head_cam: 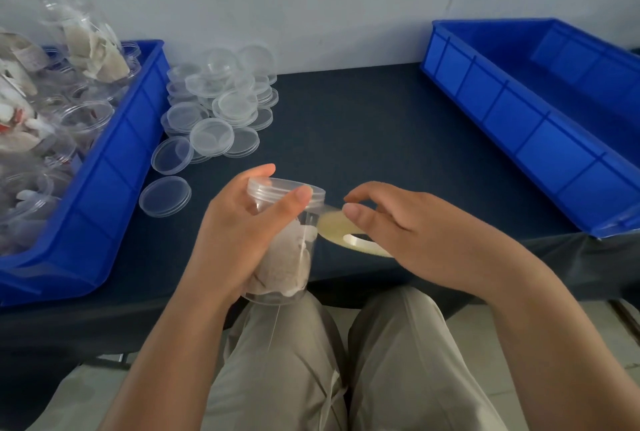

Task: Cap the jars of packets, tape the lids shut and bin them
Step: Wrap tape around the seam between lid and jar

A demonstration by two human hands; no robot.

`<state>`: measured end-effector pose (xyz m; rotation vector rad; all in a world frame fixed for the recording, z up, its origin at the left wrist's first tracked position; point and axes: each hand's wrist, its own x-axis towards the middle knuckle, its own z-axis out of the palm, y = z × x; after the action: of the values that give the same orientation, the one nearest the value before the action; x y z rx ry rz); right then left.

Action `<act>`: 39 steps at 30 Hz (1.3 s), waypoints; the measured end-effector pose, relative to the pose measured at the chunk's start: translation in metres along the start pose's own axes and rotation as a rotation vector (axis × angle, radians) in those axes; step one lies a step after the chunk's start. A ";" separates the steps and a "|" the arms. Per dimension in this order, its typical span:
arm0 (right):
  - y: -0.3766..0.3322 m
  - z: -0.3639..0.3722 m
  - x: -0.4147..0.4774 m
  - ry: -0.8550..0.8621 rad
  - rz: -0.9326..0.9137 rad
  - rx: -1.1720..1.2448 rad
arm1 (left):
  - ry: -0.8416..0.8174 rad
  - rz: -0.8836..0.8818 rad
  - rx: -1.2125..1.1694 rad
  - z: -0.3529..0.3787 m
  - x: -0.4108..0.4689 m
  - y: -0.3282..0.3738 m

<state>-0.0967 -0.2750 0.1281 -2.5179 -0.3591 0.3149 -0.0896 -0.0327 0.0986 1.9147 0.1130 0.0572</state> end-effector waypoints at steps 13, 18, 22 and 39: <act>-0.002 -0.003 0.006 0.055 -0.022 -0.059 | -0.582 -0.330 -0.855 -0.010 -0.003 -0.009; -0.005 -0.003 0.006 0.052 -0.011 -0.071 | -0.587 -0.239 -0.839 -0.012 0.001 -0.016; -0.007 -0.002 0.003 0.079 -0.010 -0.097 | -0.630 -0.155 -0.817 -0.011 0.001 -0.017; -0.013 0.019 -0.003 0.182 0.018 -0.261 | -0.217 0.202 -0.008 -0.005 0.002 -0.012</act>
<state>-0.1071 -0.2561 0.1202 -2.7801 -0.3228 0.0449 -0.0885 -0.0233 0.0890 1.9059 -0.2267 -0.0146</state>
